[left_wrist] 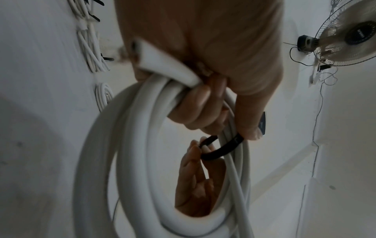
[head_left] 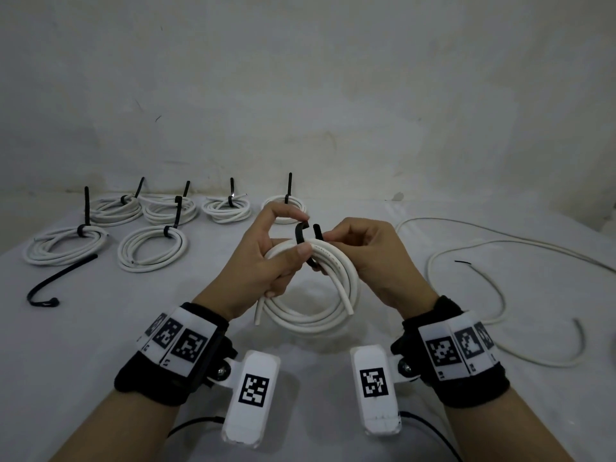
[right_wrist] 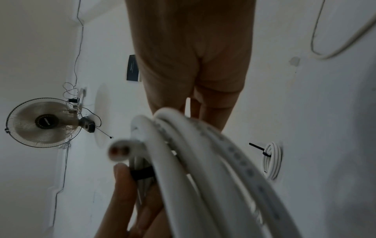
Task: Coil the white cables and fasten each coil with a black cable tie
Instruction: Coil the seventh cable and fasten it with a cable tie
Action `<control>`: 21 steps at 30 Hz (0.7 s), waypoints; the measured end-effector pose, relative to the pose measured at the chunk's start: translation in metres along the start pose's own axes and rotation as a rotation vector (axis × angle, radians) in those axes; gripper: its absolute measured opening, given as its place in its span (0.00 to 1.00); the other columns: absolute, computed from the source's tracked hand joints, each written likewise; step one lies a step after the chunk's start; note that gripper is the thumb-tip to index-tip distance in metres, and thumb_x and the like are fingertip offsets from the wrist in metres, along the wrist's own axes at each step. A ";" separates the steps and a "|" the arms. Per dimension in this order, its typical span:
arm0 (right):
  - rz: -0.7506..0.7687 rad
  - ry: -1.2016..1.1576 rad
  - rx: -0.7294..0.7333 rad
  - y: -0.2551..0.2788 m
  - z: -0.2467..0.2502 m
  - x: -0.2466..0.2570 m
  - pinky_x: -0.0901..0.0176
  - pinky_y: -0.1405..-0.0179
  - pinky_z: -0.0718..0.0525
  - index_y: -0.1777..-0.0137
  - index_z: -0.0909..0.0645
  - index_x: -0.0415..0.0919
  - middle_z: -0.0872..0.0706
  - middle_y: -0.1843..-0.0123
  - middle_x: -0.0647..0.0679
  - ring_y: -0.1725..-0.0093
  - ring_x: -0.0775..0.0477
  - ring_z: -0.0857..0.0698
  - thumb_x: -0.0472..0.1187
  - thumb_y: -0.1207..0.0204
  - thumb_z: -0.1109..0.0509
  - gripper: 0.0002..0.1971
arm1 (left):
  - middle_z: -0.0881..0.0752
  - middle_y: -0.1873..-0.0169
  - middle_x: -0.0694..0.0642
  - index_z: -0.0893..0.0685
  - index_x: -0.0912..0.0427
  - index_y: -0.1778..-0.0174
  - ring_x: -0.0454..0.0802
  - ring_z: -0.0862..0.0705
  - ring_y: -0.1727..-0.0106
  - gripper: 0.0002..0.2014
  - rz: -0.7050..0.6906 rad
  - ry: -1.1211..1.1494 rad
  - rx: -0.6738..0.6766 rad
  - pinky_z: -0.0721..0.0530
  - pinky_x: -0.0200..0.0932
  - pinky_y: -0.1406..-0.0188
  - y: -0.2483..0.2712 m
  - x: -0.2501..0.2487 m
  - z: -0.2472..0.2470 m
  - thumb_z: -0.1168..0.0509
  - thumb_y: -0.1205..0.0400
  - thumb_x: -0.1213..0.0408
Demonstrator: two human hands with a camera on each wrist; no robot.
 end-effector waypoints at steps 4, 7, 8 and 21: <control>0.019 0.004 -0.092 -0.003 0.008 -0.001 0.44 0.57 0.14 0.63 0.16 0.37 0.11 0.65 0.38 0.64 0.38 0.13 0.26 0.29 0.26 0.07 | 0.33 0.82 0.52 0.27 0.51 0.41 0.42 0.40 0.84 0.23 0.001 0.017 -0.031 0.35 0.30 0.84 -0.001 0.001 0.001 0.29 0.31 0.54; 0.046 0.017 -0.171 -0.003 0.012 -0.002 0.46 0.59 0.17 0.67 0.19 0.41 0.13 0.65 0.34 0.65 0.39 0.16 0.29 0.32 0.23 0.10 | 0.33 0.82 0.50 0.26 0.51 0.41 0.42 0.40 0.84 0.24 -0.001 0.018 -0.058 0.36 0.31 0.84 -0.001 0.001 0.003 0.29 0.31 0.54; 0.043 0.016 -0.184 -0.003 0.012 -0.002 0.42 0.59 0.17 0.67 0.20 0.42 0.14 0.62 0.29 0.64 0.36 0.16 0.31 0.34 0.23 0.09 | 0.33 0.82 0.50 0.26 0.50 0.41 0.42 0.40 0.84 0.23 -0.006 0.012 -0.063 0.36 0.31 0.84 -0.001 0.001 0.003 0.29 0.31 0.54; -0.048 0.024 0.028 -0.003 0.006 -0.009 0.32 0.54 0.15 0.59 0.17 0.32 0.12 0.60 0.29 0.62 0.33 0.13 0.28 0.25 0.29 0.03 | 0.33 0.82 0.52 0.24 0.52 0.44 0.43 0.40 0.84 0.16 0.031 -0.069 -0.038 0.37 0.32 0.86 0.001 0.001 -0.004 0.30 0.26 0.59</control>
Point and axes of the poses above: each hand's wrist, its own y-axis away from the middle knuckle, its own z-axis out of the back of the hand, x = y × z, the point moved 9 cm from there along -y, towards the middle knuckle
